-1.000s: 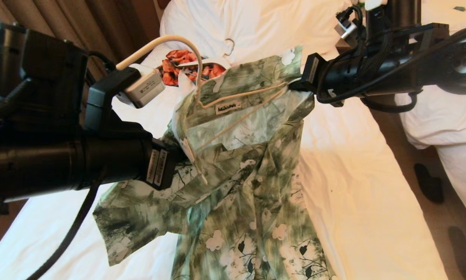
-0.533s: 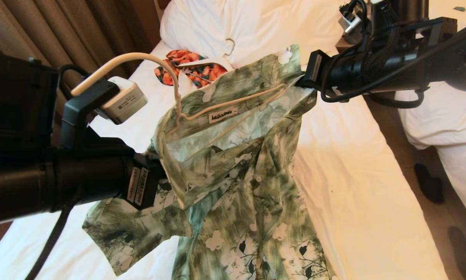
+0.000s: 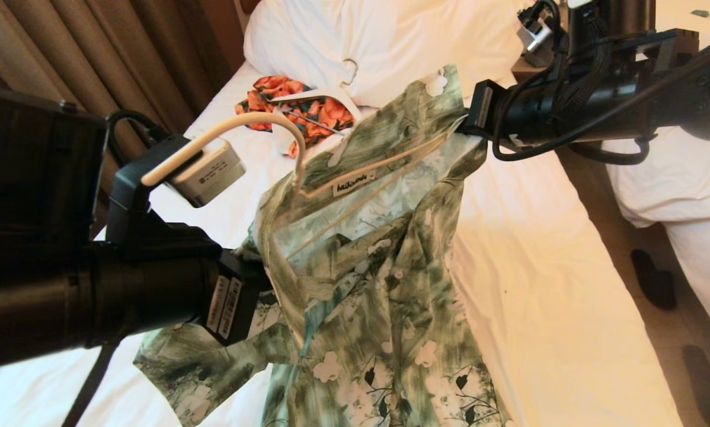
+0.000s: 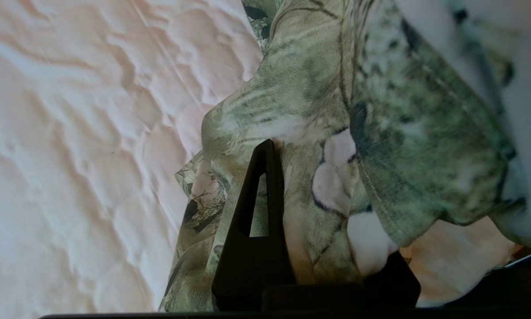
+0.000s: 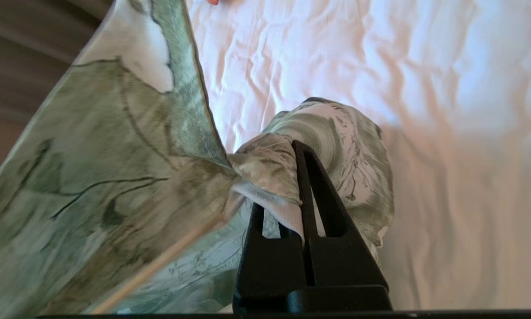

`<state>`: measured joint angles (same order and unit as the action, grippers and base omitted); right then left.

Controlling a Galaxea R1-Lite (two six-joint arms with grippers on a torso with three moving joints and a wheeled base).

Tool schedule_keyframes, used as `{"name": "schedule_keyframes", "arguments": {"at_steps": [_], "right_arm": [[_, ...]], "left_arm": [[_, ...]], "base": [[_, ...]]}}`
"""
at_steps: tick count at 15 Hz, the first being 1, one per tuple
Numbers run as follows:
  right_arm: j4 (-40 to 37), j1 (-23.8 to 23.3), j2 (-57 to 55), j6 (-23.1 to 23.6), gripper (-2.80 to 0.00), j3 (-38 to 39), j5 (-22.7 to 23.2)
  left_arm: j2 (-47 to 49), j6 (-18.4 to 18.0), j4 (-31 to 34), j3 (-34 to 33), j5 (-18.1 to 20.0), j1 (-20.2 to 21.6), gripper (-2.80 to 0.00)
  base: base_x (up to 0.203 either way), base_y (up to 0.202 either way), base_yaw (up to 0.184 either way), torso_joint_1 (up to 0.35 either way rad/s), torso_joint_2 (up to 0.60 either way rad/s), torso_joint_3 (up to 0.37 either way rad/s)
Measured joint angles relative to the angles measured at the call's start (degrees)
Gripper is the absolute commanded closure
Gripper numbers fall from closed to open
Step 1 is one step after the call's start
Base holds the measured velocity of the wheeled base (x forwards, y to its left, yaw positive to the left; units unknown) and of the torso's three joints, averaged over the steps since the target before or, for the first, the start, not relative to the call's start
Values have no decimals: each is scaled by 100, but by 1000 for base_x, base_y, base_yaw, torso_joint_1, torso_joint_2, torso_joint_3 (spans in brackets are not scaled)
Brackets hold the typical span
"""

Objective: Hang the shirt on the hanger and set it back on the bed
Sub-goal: Hook the other side of the shirt onto the hanger

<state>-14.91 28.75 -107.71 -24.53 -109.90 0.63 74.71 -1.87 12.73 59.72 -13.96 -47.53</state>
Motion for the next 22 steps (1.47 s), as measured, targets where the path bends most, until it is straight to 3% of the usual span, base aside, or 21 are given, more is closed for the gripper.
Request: {"name": "schedule_keyframes", "arguments": {"at_steps": [6, 11, 22], "right_arm": [[78, 13, -35, 66, 0, 114, -54], [64, 276, 130, 56, 0, 143, -54], [53, 927, 1054, 185, 0, 1025, -66]], "left_arm": [[161, 187, -53, -27, -17, -335, 0], [519, 157, -260, 118, -316, -285, 0], [1176, 124, -247, 1160, -375, -52, 0]], "base": [[0, 0, 0, 0, 0, 0], [0, 0, 0, 0, 0, 0], [0, 0, 0, 0, 0, 0]]}}
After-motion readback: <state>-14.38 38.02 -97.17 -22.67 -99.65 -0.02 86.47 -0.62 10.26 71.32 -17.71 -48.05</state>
